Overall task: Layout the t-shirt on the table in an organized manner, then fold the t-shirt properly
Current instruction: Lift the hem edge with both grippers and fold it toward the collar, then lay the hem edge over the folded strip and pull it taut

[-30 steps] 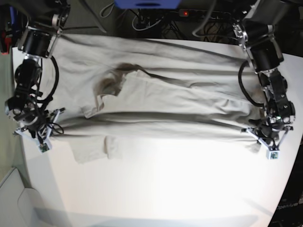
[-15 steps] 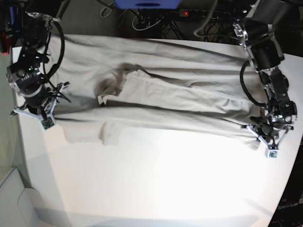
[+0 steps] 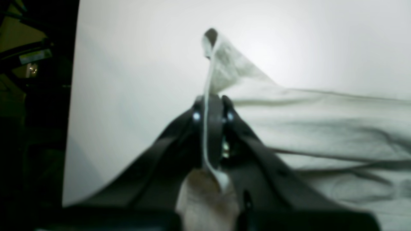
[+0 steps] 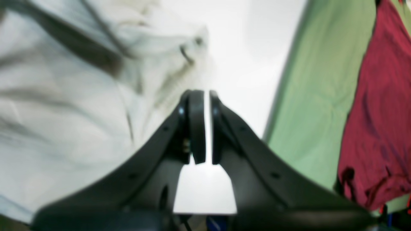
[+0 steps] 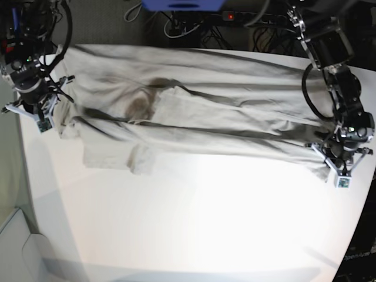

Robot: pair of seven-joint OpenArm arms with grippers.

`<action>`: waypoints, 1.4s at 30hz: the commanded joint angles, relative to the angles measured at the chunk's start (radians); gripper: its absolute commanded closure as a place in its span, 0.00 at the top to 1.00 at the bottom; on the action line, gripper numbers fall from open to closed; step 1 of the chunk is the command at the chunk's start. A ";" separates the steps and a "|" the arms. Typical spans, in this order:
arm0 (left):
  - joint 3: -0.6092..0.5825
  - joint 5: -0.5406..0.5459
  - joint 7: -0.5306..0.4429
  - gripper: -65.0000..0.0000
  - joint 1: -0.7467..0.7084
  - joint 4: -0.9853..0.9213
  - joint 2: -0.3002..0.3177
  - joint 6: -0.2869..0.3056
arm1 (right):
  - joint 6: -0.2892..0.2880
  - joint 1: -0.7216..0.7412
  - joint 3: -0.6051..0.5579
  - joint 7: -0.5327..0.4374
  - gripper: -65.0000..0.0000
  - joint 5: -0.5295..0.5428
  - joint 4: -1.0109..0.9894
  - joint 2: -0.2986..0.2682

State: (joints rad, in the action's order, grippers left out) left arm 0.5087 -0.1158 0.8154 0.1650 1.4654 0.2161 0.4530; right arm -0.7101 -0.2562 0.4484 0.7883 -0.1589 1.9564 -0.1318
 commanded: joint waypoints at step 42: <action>0.003 0.003 -0.029 0.00 -0.011 0.047 0.007 -0.004 | 0.012 0.185 -0.191 0.267 0.57 0.005 -0.025 0.076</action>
State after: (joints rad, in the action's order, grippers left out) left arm 0.5087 -0.1158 0.8082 0.1307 1.4979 0.2108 0.4530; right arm -0.7097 -0.0818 0.2550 1.0695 -0.1558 1.9190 -0.0505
